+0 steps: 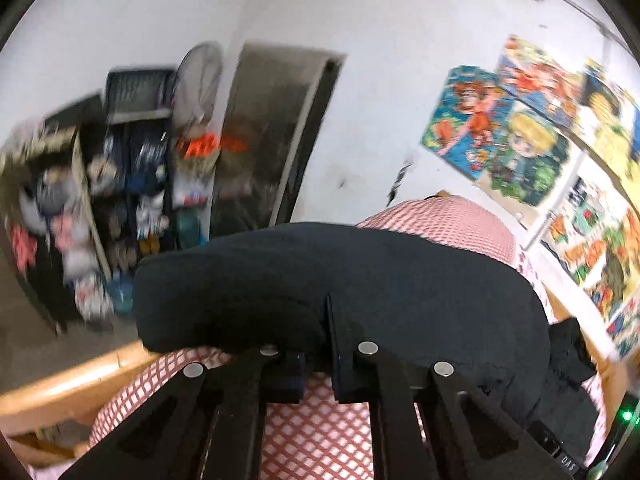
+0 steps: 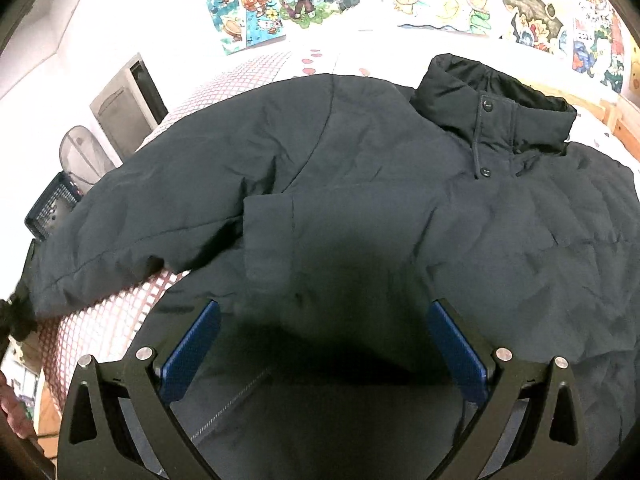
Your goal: Fold large clothes
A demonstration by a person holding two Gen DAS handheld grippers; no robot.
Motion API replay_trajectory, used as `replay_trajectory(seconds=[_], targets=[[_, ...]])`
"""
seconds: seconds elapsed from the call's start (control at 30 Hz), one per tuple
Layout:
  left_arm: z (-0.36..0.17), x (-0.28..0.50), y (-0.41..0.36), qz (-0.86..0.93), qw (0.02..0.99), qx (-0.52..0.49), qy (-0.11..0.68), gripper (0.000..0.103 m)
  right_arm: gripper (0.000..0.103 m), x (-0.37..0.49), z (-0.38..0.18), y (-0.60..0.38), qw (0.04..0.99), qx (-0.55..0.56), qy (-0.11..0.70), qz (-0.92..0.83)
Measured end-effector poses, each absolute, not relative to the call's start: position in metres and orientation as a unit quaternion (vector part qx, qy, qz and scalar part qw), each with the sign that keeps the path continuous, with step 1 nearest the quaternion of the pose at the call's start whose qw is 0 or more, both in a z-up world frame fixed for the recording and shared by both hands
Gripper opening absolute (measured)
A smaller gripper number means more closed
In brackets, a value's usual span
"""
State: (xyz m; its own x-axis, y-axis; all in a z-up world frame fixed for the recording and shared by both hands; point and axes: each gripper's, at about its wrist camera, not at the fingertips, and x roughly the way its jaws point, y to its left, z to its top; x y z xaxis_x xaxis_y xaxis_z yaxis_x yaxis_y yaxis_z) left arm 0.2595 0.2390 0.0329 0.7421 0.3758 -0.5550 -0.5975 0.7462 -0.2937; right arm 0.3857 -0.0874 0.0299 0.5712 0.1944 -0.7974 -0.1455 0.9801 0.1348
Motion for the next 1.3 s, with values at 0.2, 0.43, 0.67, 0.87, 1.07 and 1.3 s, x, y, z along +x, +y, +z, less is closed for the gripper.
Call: replay_trajectory(seconds=[0.2,0.43,0.67,0.87,1.07,1.3], targets=[[0.080,0.263,0.219,0.211,0.945,-0.173,0.180,0.006,0.102,0.370,0.049,-0.095,0.892,0.025,0.441,0.099],[0.150,0.284,0.172,0.092,0.984,-0.086,0.124,0.006,0.102,0.366,0.082,-0.144,0.907,0.062,0.409,0.076],[0.175,0.310,0.078,-0.057,0.988,-0.022,0.141,0.005,0.102,0.355,0.100,-0.218,0.922,0.088,0.376,0.023],[0.144,0.325,-0.010,-0.192,0.963,0.024,0.187,0.005,0.102,0.342,0.087,-0.281,0.918,0.106,0.382,-0.026],[0.089,0.326,-0.083,-0.275,0.924,0.087,0.252,0.006,0.102,0.324,0.065,-0.338,0.905,0.138,0.396,-0.074],[0.033,0.328,-0.129,-0.321,0.874,0.152,0.332,0.013,0.102,0.324,0.029,-0.376,0.885,0.207,0.411,-0.075]])
